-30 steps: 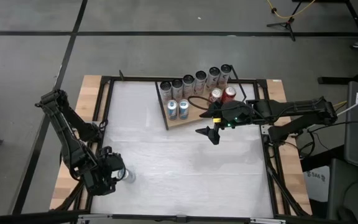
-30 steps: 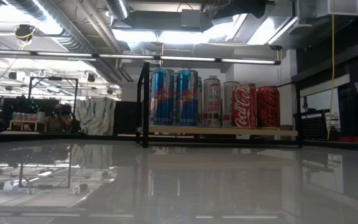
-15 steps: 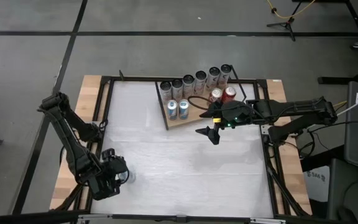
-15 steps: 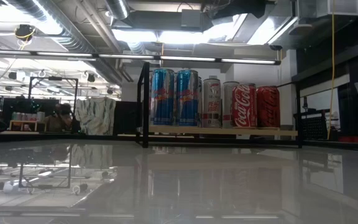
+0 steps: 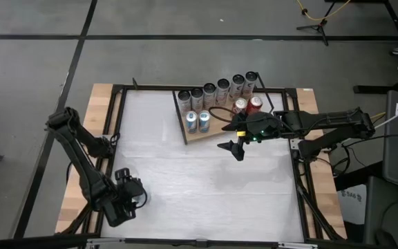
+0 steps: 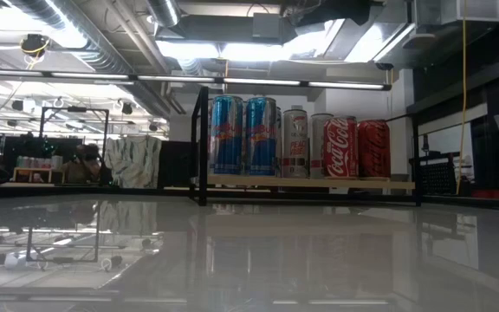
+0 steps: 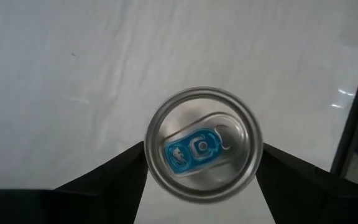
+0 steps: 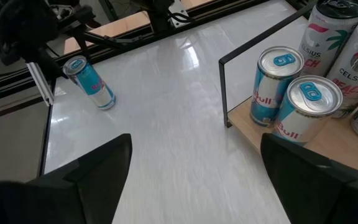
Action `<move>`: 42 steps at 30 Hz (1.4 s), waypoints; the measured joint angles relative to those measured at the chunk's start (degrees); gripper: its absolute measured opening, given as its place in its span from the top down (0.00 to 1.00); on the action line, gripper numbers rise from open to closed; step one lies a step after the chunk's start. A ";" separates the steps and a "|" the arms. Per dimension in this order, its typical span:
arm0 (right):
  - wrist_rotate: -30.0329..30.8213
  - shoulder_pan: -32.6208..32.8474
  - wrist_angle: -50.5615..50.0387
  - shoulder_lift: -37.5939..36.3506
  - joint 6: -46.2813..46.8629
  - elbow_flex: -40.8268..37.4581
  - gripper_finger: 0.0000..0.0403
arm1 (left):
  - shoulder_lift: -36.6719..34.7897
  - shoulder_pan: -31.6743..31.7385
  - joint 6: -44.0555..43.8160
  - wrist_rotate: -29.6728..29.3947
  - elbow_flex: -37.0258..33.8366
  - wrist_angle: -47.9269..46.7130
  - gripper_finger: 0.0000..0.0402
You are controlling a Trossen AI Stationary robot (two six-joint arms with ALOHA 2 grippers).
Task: Place canned beverage on shelf
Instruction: Put the blue soda can on the shelf aligned with the other blue soda cans
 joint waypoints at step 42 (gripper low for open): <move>-0.02 -0.01 -0.02 0.00 -0.52 0.00 0.14 | 0.72 26.58 65.33 3.16 -0.03 24.19 0.49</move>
